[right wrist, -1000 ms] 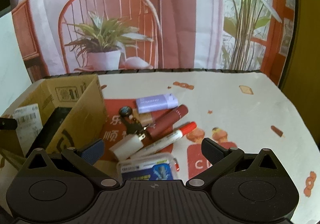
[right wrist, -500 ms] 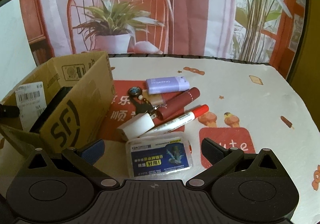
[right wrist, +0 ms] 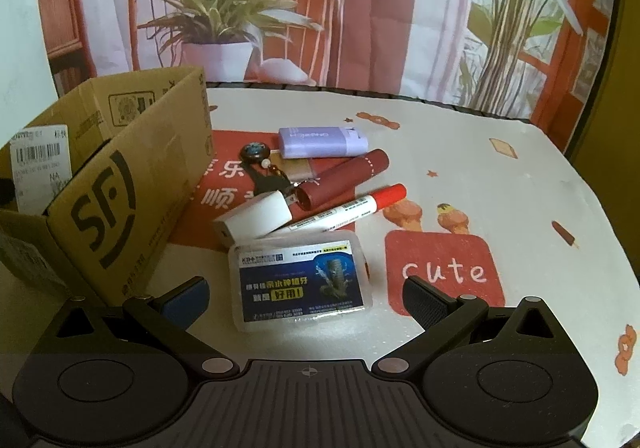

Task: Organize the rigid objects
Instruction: 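Close the right gripper on the clear plastic case with blue label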

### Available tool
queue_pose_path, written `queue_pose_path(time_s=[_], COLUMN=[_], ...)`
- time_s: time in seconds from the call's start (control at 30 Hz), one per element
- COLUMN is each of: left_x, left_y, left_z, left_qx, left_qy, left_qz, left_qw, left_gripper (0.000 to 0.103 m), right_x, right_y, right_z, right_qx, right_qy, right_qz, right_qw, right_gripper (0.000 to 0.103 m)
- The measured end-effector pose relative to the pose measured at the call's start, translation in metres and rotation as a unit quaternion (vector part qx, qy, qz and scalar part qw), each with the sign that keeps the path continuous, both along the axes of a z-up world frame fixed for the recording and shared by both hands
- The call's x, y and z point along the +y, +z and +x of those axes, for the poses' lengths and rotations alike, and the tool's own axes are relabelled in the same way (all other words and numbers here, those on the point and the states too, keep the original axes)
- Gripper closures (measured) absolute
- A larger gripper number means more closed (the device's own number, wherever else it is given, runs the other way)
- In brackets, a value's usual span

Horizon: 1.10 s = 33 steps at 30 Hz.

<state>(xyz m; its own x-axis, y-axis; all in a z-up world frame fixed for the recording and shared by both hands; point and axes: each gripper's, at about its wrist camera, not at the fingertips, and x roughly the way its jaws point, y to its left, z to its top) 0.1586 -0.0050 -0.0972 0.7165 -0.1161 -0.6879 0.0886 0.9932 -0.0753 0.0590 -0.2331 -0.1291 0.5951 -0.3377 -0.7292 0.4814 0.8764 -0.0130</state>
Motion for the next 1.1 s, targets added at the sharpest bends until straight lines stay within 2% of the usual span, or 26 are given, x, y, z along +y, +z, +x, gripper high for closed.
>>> queue_pose_path(time_s=[0.13,0.73,0.97,1.1], left_x=[0.001,0.003,0.003,0.003], left_y=[0.000,0.000,0.000,-0.001], left_z=[-0.001,-0.002,-0.002,-0.002], left_qx=[-0.002,-0.003,-0.003,-0.003], left_qy=[0.000,0.000,0.000,0.000], left_qz=[-0.002,-0.006,-0.006,-0.006], left_qw=[1.0000,1.0000,1.0000,1.0000], left_gripper=[0.091,0.091,0.091,0.091], right_x=[0.004,0.003,0.003,0.004], right_y=[-0.008,-0.019,-0.022,-0.023], right_z=[0.001,0.002,0.001,0.002], right_qx=[0.009,0.004,-0.001,-0.002], right_qy=[0.010,0.016,0.013,0.015], right_qz=[-0.016,-0.021,-0.021,-0.020], right_qw=[1.000,1.000,1.000,1.000], right_gripper=[0.006,0.012,0.024,0.024])
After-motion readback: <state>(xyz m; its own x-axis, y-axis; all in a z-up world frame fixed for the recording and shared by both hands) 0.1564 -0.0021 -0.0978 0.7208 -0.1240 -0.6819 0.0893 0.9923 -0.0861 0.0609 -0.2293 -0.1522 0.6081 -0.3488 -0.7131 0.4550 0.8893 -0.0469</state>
